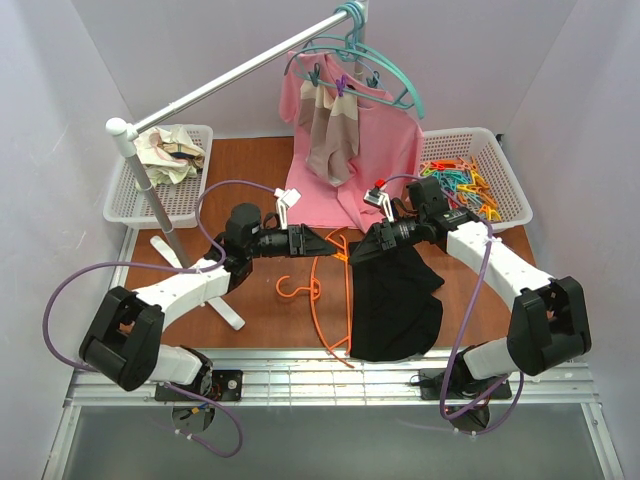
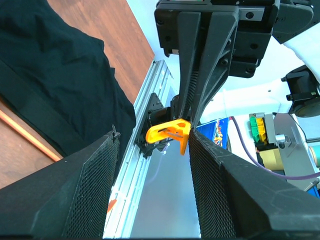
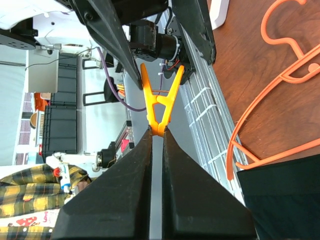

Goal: Clip the underwear to the hanger
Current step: Pick up the clamp at the center of the board.

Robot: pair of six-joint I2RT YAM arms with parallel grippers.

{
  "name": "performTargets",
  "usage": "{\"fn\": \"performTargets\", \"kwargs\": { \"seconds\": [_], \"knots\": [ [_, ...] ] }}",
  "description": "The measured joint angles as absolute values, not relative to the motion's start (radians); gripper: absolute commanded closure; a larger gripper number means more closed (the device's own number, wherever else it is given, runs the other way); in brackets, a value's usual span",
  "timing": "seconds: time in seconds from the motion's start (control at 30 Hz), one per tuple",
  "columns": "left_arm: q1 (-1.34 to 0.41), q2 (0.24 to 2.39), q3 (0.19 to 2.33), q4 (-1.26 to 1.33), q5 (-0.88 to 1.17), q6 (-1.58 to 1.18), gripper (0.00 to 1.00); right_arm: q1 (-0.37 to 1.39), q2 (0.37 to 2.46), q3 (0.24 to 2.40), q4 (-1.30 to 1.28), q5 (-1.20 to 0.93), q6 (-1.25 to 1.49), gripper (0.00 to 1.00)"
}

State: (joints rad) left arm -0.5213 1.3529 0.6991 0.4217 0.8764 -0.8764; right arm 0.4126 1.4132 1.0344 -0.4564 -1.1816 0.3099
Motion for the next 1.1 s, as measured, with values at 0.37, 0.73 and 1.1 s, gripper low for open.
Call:
{"fn": "performTargets", "kwargs": {
  "seconds": [0.37,0.73,1.1],
  "knots": [
    [-0.58,1.392,0.719,0.457,0.845,-0.897,0.59,0.413,1.424,1.016,-0.437,-1.224,0.305,0.99],
    [-0.606,1.412,0.732,0.472,0.826,-0.908,0.65,0.402,1.446,1.016,-0.434,-1.23,0.283,0.99],
    [-0.606,1.412,0.732,0.472,0.818,-0.923,0.71,0.359,1.446,1.015,-0.418,-1.245,0.273,0.99]
  ]
}}
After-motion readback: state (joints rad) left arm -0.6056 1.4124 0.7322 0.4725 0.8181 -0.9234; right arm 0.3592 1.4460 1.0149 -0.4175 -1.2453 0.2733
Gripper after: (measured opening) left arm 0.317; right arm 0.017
